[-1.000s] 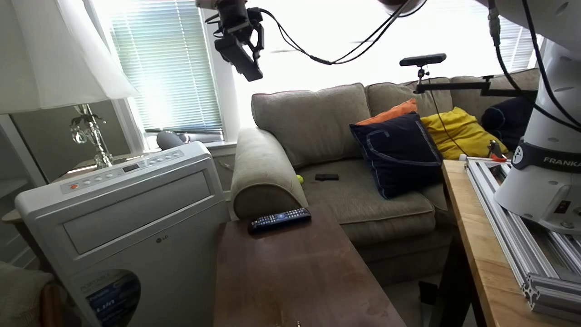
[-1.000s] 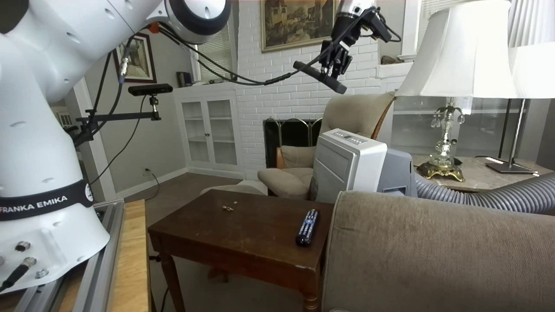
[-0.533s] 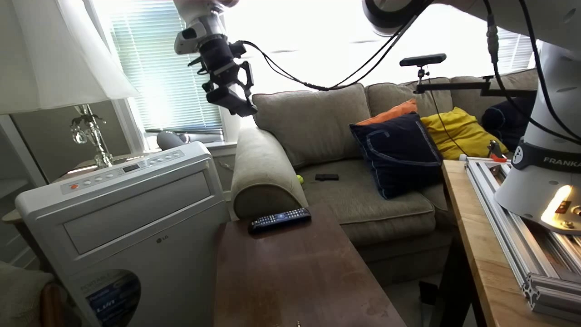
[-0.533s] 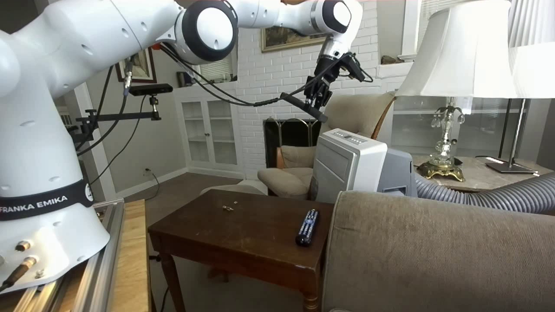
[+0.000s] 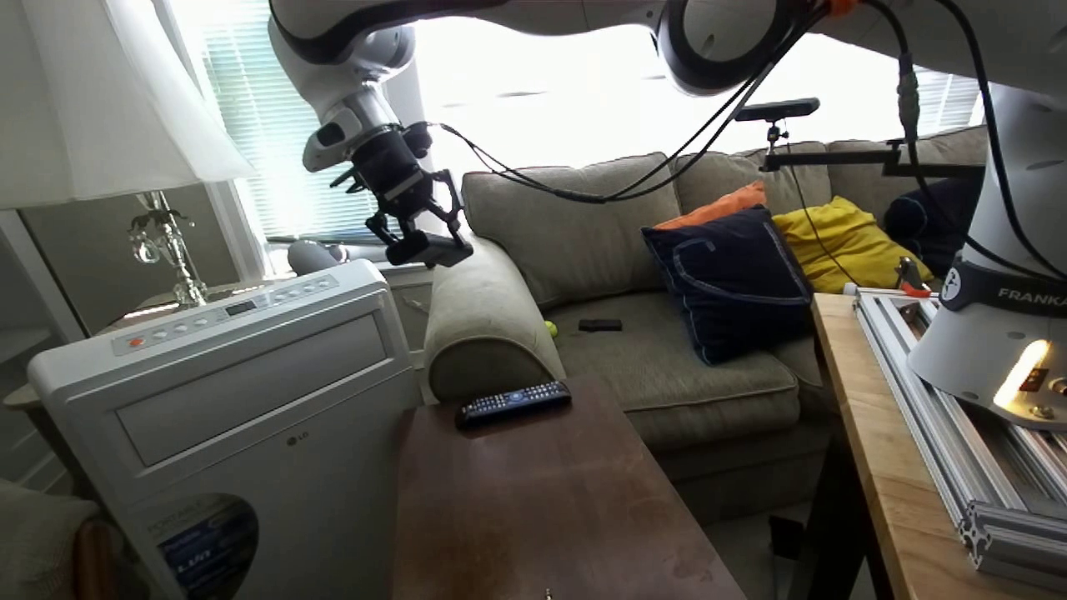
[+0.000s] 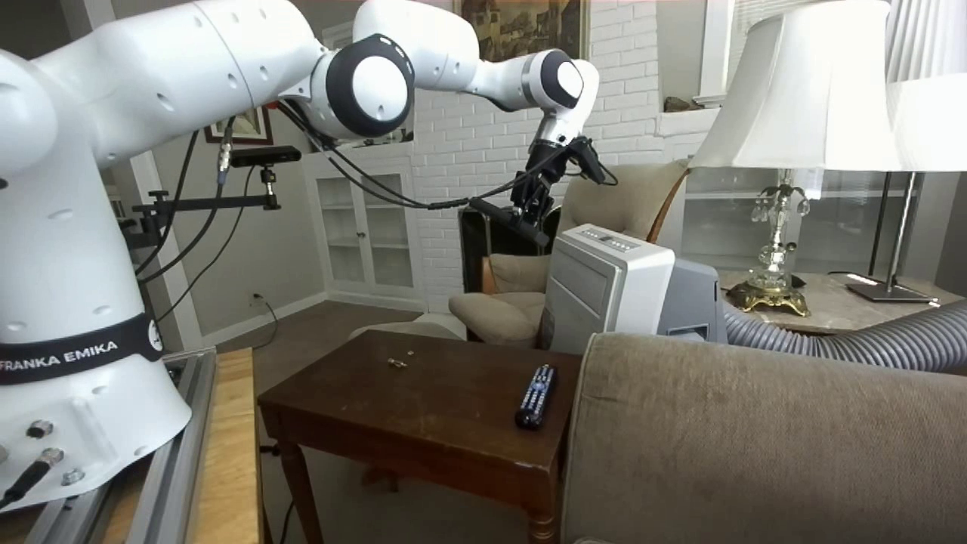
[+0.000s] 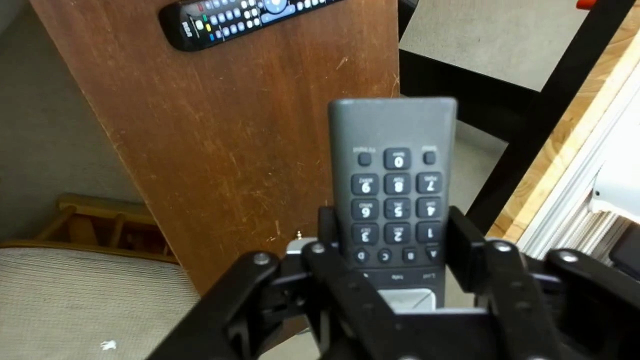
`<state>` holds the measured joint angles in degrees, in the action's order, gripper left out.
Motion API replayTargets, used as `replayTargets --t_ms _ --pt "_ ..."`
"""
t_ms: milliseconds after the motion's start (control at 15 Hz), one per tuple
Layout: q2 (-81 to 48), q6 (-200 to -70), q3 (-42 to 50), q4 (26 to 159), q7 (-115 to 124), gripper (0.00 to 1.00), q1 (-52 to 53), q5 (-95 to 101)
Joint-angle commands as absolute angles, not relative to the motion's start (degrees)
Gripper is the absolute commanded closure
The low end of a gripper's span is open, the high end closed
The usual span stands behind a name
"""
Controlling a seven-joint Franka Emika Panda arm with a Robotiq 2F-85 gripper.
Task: Move the remote on the sofa to the table
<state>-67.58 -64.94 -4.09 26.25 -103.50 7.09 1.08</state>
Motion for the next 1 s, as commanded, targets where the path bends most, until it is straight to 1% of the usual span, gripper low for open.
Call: replayTargets --t_ms 0,200,333,400,800,867,933 --pt "-70.55 -68.41 -5.27 23.81 -105.28 0.72 8.49 1.40" --pt "-71.66 -71.70 -5.48 24.37 -107.40 0.72 10.22 2.14" --pt "-71.55 -68.73 -6.22 25.47 -110.55 0.72 10.90 1.61" --pt "-71.99 -69.72 -5.58 24.48 -107.58 0.47 10.48 1.38" --pt "-72.96 -68.63 -5.88 23.53 -108.95 0.47 11.21 1.37" --pt "-72.96 -68.63 -5.88 23.53 -108.97 0.72 11.19 1.37" --pt "-72.95 -69.42 -6.28 23.39 -107.20 0.72 10.80 0.41"
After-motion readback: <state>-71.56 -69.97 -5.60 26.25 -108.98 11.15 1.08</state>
